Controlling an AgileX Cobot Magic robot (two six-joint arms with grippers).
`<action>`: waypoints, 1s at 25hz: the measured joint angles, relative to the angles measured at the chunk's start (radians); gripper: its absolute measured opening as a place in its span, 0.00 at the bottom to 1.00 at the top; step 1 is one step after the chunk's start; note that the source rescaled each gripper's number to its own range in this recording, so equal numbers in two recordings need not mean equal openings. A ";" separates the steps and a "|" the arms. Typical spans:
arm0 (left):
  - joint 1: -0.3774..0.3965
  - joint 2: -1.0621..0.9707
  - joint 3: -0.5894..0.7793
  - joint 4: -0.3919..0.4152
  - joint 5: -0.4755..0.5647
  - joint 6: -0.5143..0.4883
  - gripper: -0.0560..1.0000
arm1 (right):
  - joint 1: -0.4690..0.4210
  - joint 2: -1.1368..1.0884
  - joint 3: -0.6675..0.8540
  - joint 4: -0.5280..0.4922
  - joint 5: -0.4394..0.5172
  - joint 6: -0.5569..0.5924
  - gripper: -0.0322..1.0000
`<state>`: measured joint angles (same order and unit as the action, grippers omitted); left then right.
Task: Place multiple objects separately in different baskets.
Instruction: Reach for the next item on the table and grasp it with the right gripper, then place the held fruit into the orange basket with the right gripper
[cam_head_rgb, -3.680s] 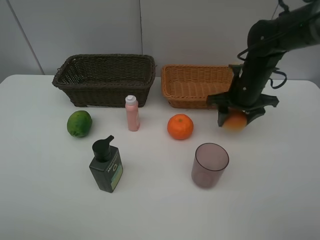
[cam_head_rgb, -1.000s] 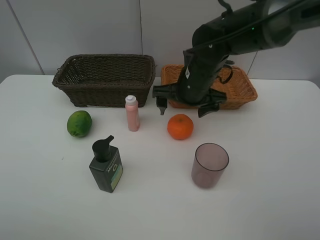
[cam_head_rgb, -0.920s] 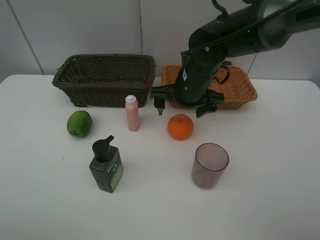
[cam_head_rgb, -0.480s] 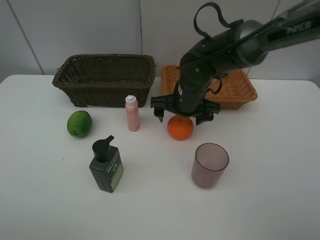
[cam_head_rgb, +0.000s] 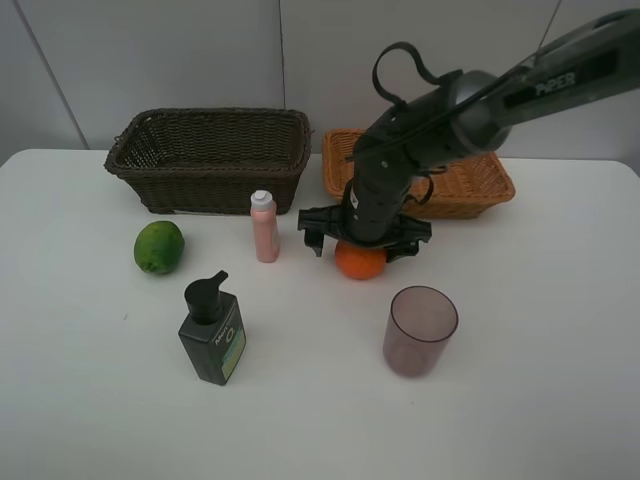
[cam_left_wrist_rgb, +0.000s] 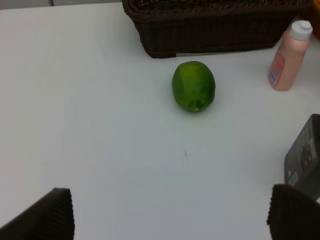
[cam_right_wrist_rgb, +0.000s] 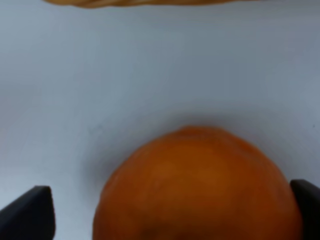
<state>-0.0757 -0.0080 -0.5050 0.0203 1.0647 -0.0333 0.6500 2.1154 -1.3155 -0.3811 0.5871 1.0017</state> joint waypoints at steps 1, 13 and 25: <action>0.000 0.000 0.000 0.000 0.000 0.000 1.00 | 0.000 0.003 0.000 0.000 -0.002 0.000 0.99; 0.000 0.000 0.000 0.000 0.000 0.000 1.00 | 0.000 0.016 0.000 -0.023 0.006 0.001 0.69; 0.000 0.000 0.000 0.000 0.000 0.000 1.00 | 0.000 -0.022 0.003 -0.003 0.069 -0.128 0.69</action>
<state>-0.0757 -0.0080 -0.5050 0.0203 1.0647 -0.0333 0.6500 2.0935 -1.3129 -0.3837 0.6558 0.8740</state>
